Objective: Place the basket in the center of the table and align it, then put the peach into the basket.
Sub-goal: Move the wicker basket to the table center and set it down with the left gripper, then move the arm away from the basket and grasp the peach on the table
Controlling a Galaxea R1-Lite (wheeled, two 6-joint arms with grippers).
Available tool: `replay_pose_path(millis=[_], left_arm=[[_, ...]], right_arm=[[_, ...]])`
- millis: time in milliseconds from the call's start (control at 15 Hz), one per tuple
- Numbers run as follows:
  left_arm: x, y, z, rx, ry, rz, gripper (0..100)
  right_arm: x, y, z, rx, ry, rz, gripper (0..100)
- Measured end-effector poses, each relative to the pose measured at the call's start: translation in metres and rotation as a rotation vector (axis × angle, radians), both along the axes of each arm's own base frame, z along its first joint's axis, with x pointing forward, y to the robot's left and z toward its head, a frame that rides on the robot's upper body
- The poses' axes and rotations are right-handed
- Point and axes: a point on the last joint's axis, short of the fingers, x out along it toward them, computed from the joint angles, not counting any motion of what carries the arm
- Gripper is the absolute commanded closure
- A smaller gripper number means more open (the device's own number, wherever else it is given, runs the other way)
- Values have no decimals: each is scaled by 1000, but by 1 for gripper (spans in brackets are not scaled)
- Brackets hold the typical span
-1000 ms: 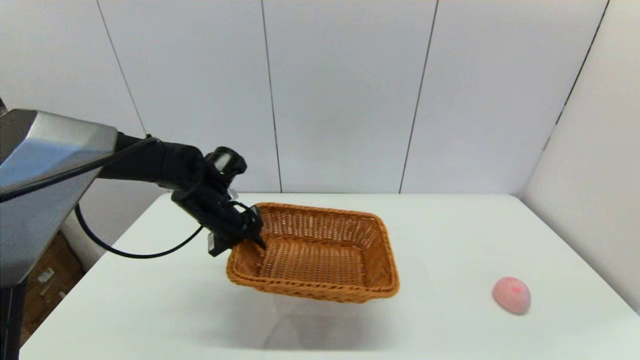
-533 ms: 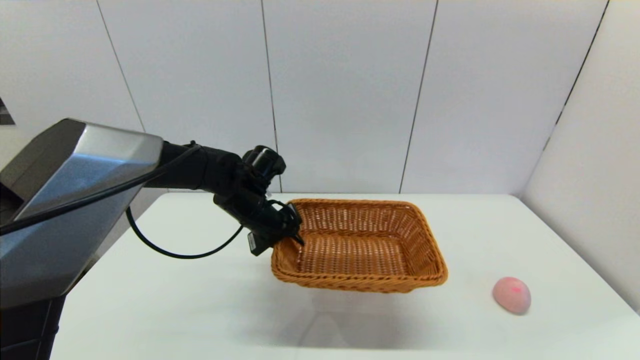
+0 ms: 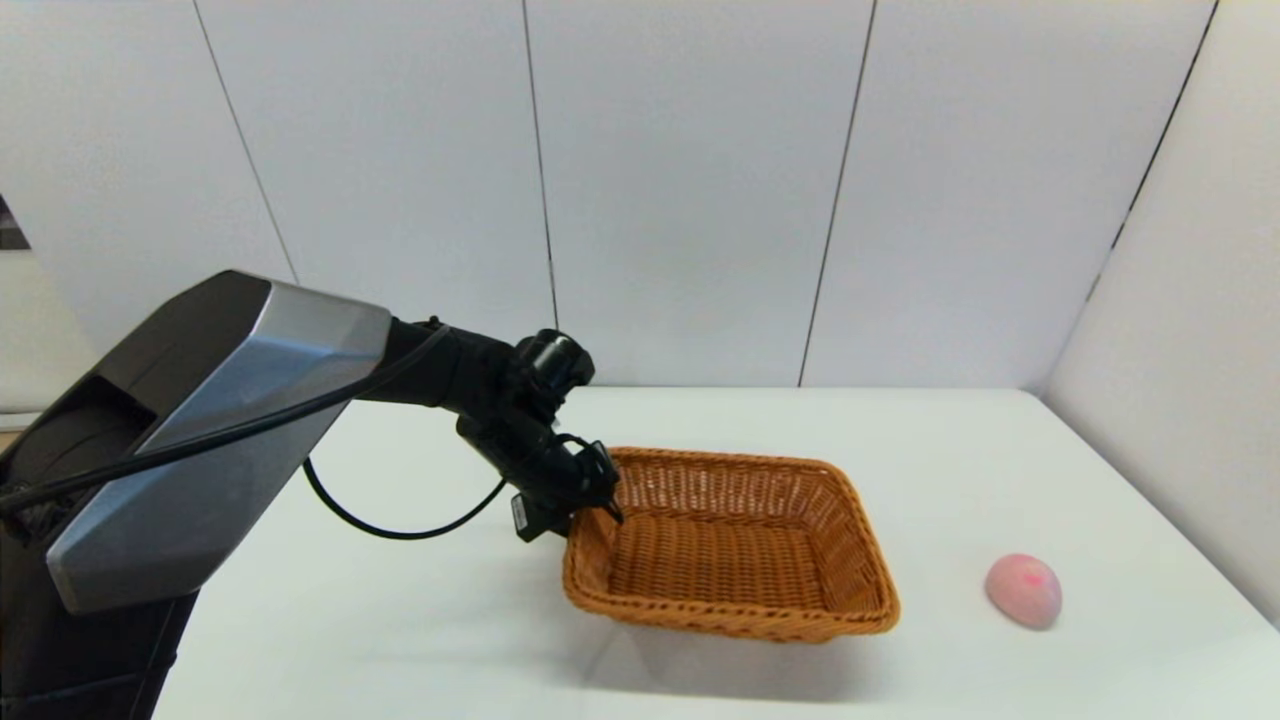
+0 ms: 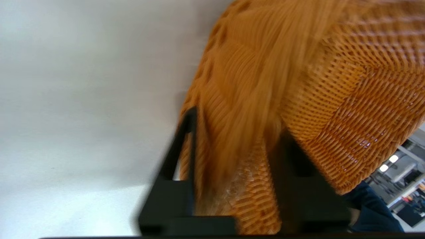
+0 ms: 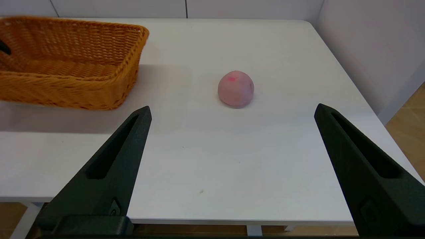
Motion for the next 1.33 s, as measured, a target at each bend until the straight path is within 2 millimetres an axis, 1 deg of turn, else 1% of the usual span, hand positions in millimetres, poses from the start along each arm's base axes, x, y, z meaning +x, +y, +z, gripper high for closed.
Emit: replay_pose_path(millis=[267, 400, 467, 533, 600, 733, 800, 933, 1067, 1200, 1333], left_arm=[[0, 1, 0, 5, -2, 3, 0], [2, 8, 14, 13, -45, 7, 0], [1, 17, 25, 36, -78, 2, 0], [0, 30, 38, 80, -117, -5, 0], [-2, 46, 51, 138, -140, -7, 0], [-15, 81, 81, 239, -166, 6, 0], [-25, 97, 97, 263, -181, 11, 0], [-52, 127, 129, 298, -241, 5, 0], [-88, 149, 150, 357, -297, -17, 0], [-133, 166, 161, 445, -336, -28, 0], [-182, 178, 162, 519, -362, -23, 0]], right_arm=[[0, 0, 0, 0, 0, 0, 0], [0, 0, 0, 2, 0, -2, 0], [0, 0, 0, 3, 0, -2, 0], [0, 0, 0, 3, 0, -2, 0], [0, 0, 0, 4, -1, -2, 0], [0, 0, 0, 4, -1, -2, 0], [0, 0, 0, 3, -1, -2, 0], [0, 0, 0, 4, -1, -2, 0], [0, 0, 0, 4, -1, -3, 0], [0, 0, 0, 4, -1, -2, 0], [0, 0, 0, 5, -1, -3, 0]])
